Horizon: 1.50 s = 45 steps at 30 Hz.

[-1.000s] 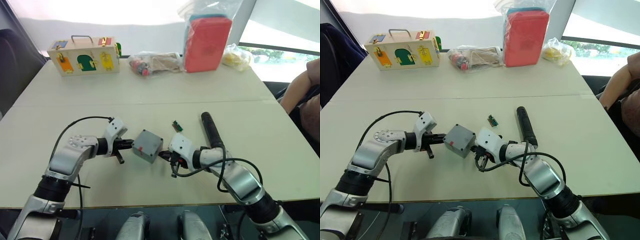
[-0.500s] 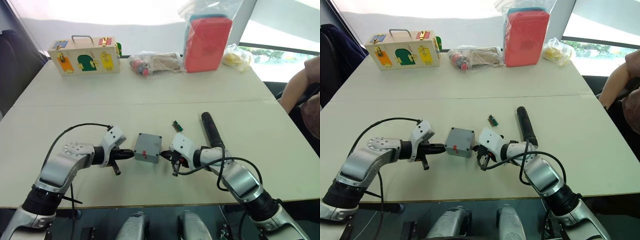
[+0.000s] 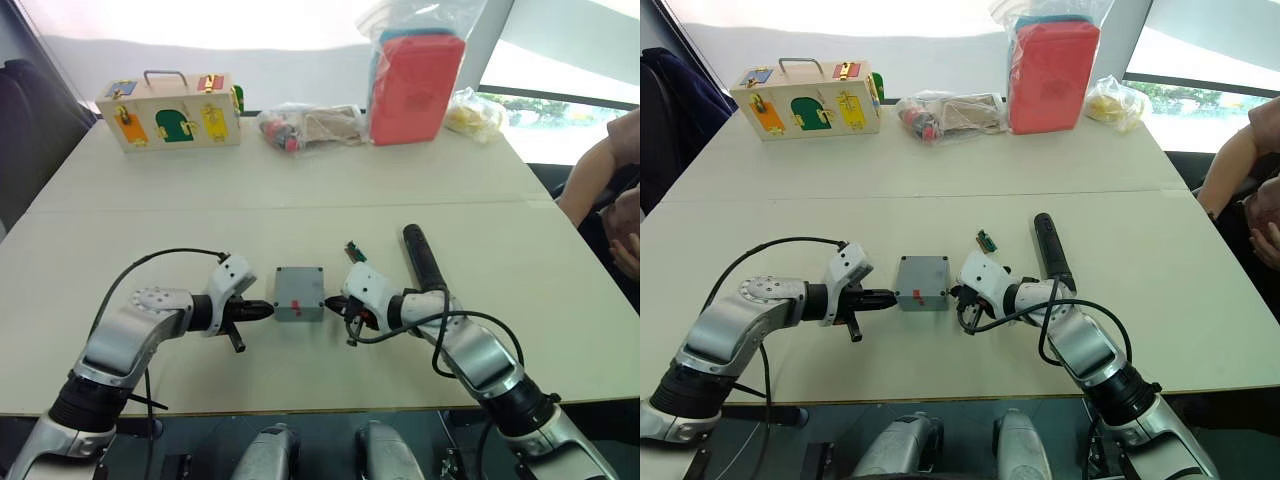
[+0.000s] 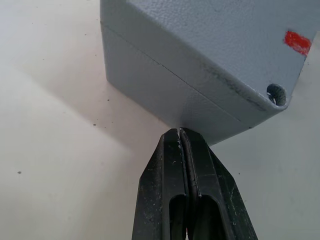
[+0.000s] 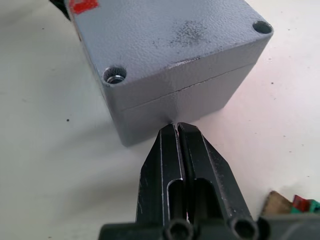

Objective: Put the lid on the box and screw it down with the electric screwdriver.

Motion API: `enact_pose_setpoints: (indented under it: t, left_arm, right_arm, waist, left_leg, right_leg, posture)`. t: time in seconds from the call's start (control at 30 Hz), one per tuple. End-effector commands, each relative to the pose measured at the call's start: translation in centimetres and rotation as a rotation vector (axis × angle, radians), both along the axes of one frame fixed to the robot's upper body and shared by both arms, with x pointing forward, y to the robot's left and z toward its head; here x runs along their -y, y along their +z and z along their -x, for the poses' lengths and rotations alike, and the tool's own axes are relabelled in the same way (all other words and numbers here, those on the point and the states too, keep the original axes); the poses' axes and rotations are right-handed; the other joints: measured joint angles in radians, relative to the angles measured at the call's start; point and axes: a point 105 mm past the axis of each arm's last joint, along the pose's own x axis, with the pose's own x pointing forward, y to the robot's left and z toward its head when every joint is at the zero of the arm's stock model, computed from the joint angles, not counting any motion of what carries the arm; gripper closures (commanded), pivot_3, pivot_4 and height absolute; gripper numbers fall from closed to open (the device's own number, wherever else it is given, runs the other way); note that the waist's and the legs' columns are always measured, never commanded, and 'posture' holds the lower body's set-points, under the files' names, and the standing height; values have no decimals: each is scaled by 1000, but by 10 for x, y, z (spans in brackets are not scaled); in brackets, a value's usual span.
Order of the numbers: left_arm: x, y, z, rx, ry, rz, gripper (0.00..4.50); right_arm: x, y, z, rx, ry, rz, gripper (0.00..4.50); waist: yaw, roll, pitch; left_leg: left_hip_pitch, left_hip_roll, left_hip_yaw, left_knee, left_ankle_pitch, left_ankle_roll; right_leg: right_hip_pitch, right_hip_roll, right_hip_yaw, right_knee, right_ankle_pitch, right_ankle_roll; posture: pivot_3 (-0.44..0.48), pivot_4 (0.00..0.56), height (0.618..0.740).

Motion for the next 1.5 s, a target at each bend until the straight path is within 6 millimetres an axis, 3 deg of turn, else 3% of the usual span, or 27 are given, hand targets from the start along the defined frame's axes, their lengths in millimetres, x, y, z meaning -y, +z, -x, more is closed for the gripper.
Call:
enact_pose_setpoints:
  t: [0.03, 0.13, 0.17, 0.27, 0.4, 0.5, 0.6, 0.73, 0.9, 1.03, 1.17, 1.27, 1.5]
  left_arm:
    - [9, 17, 0, 58, -43, 40, 4500]
    - [-13, 48, -27, 187, 116, 142, 4500]
    - [-24, 64, -36, 303, 167, 158, 4500]
    - [-36, 87, -37, 302, 162, 215, 4500]
    - [-23, 109, -31, 263, 33, 248, 4500]
    - [0, 114, -19, 252, -123, 211, 4500]
    - [22, 107, -6, 248, -289, 120, 4500]
    - [31, 98, 9, 232, -433, 43, 4500]
    - [34, 97, 6, 256, -457, 17, 4500]
    - [31, 85, 5, 264, -450, -5, 4500]
    - [28, 82, 6, 266, -446, -10, 4500]
    - [26, 81, 10, 266, -440, -11, 4500]
    - [25, 79, 12, 266, -431, -15, 4500]
  right_arm:
    - [-10, 21, 4, 55, 50, -67, 4462]
    - [5, 34, 6, 82, 7, -94, 4462]
    - [11, 41, 9, 88, -2, -113, 4462]
    - [23, 64, 21, 118, -17, -163, 4462]
    - [39, 84, 21, 121, -99, -217, 4462]
    - [53, 77, 21, 83, -167, -194, 4462]
    - [63, 56, 26, 16, -207, -147, 3823]
    - [63, 45, 29, -33, -233, -163, 2175]
    - [63, 34, 22, -66, -284, -195, 333]
    - [60, 31, 17, -66, -291, -206, 333]
    - [59, 26, 14, -61, -301, -199, 1199]
    - [61, 24, 9, -30, -309, -170, 2305]
    - [63, 21, 2, -26, -338, -181, 2305]
  waist:
    - [0, 0, 0]
    - [5, 1, 1]
    - [7, 0, 2]
    - [6, 0, 2]
    - [2, 0, 2]
    - [2, 0, 2]
    - [5, 0, 2]
    - [-4, 1, 3]
    - [0, 1, 3]
    - [1, 1, 3]
    - [1, 1, 4]
    - [1, 1, 4]
    - [1, 1, 4]
  left_leg:
    - [0, 0, 0, 0, 0, 0]
    - [0, 0, 0, 0, 0, 0]
    - [0, 0, -1, 0, 0, 0]
    - [-1, 0, -1, 0, 0, 0]
    - [-1, 0, -1, 0, 0, 0]
    - [0, 0, -1, 0, 0, 0]
    - [0, 0, -1, 0, 0, 0]
    - [0, 0, 1, 0, 0, 0]
    - [-1, 1, 0, -1, 0, 0]
    - [-1, 0, 1, 0, 0, 0]
    - [-1, 0, 1, 0, 0, 0]
    - [-1, 0, 1, 0, 0, 0]
    - [-1, 0, 1, 0, 0, 0]
  right_leg:
    - [0, 0, 0, 0, 0, 0]
    - [0, 0, 0, 0, 0, 0]
    - [0, 0, -1, 0, 0, 0]
    - [0, 0, -1, 0, 0, 0]
    - [0, 0, -2, 0, 0, 0]
    - [1, -1, -2, -1, 0, 0]
    - [1, -1, -2, -1, 0, 0]
    - [0, -2, -1, -2, 0, 0]
    - [0, -1, -1, -1, 0, 0]
    - [1, -2, -1, -2, 0, 0]
    - [0, -2, -1, -2, 0, 0]
    - [1, -1, -1, -2, 0, 0]
    - [0, -1, -1, -1, 0, 0]
  posture:
    - [0, 150, 740]
    - [0, 150, 740]
    - [0, 150, 740]
    - [0, 150, 740]
    - [0, 150, 740]
    - [0, 150, 740]
    - [0, 150, 740]
    - [0, 150, 740]
    - [0, 150, 740]
    - [0, 150, 740]
    - [0, 150, 740]
    - [0, 150, 740]
    - [0, 150, 740]
